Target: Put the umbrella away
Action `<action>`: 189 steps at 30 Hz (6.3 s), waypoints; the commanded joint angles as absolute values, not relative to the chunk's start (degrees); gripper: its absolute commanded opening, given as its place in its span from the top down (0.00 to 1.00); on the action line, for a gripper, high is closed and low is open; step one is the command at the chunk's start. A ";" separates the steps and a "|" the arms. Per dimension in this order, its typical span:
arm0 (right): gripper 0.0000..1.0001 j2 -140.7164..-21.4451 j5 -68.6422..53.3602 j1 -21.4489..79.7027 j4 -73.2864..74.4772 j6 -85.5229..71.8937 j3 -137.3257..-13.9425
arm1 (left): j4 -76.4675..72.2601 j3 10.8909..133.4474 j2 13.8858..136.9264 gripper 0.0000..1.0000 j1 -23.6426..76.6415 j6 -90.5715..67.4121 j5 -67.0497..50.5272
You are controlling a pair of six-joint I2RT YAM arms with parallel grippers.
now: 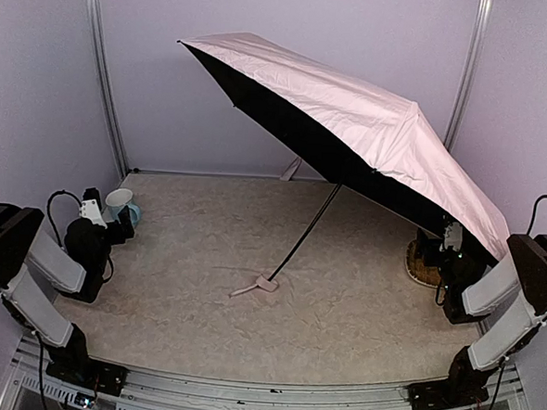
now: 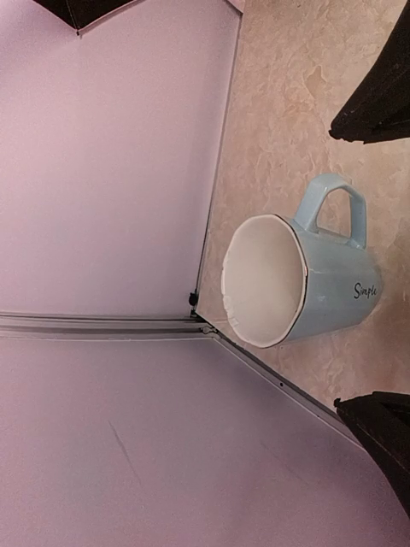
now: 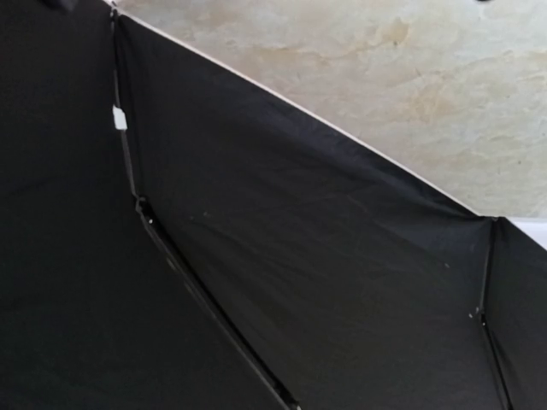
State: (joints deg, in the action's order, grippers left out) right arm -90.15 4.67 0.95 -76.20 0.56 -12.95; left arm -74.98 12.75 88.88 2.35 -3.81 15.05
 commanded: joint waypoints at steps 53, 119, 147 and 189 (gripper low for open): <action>0.00 -90.56 4.15 0.26 -76.96 0.88 -12.74 | -39.39 66.28 122.77 1.00 44.89 -5.14 -25.78; 1.00 -105.97 -22.95 25.57 -53.93 -52.01 -75.56 | -56.13 56.01 111.95 0.86 64.67 -2.41 22.66; 1.00 -100.64 -38.03 30.12 -63.46 -55.72 -74.27 | -64.20 57.68 113.05 0.59 51.58 -26.55 -28.02; 0.56 -105.15 -19.05 30.85 -74.07 -58.64 -75.15 | -67.76 58.78 115.50 1.00 52.82 -28.44 -23.90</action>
